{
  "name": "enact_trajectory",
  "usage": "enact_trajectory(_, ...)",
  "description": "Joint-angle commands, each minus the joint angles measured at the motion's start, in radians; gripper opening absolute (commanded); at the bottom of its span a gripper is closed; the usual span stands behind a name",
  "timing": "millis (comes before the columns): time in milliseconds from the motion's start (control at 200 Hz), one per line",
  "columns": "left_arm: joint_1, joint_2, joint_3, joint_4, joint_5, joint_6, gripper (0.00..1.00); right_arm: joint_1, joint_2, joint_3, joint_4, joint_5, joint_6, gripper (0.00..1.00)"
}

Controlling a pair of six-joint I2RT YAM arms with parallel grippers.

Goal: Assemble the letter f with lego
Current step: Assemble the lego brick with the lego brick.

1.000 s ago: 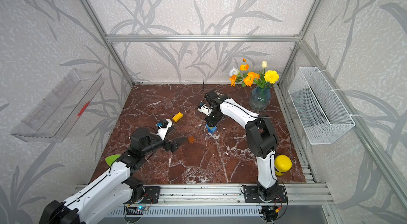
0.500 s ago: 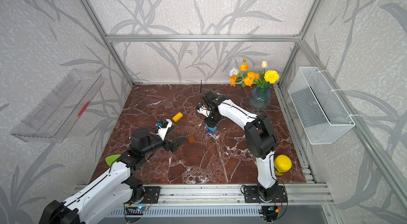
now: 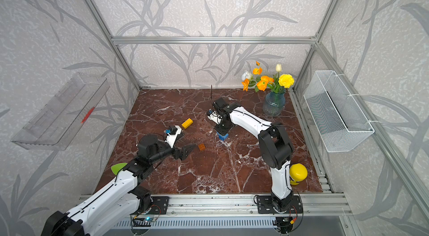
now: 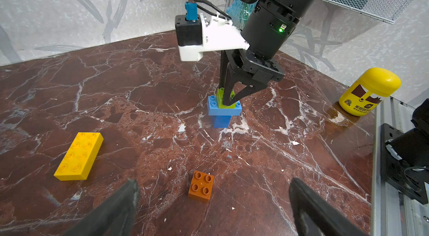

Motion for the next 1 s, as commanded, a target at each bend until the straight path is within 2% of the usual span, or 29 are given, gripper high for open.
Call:
enact_trajectory(0, -0.006, -0.008, 0.025, -0.002, -0.01, 0.017, 0.99, 0.015, 0.089, -0.088, -0.029, 0.001, 0.015, 0.24)
enact_trajectory(225, -0.006, -0.006, 0.026, -0.001, -0.009, 0.017, 0.99, 0.015, 0.023, -0.082, 0.03, 0.023, 0.049, 0.3)
enact_trajectory(605, -0.006, -0.005, 0.025, 0.002, -0.007, 0.016, 0.99, 0.021, -0.066, -0.078, 0.066, 0.032, 0.058, 0.5)
enact_trajectory(820, -0.006, -0.006, 0.026, 0.0, 0.001, 0.014, 0.99, 0.024, -0.123, -0.079, 0.067, 0.05, 0.07, 0.55)
enact_trajectory(995, -0.007, -0.033, 0.029, -0.039, 0.015, 0.01, 0.99, 0.034, -0.166, -0.07, 0.064, 0.068, 0.092, 0.55)
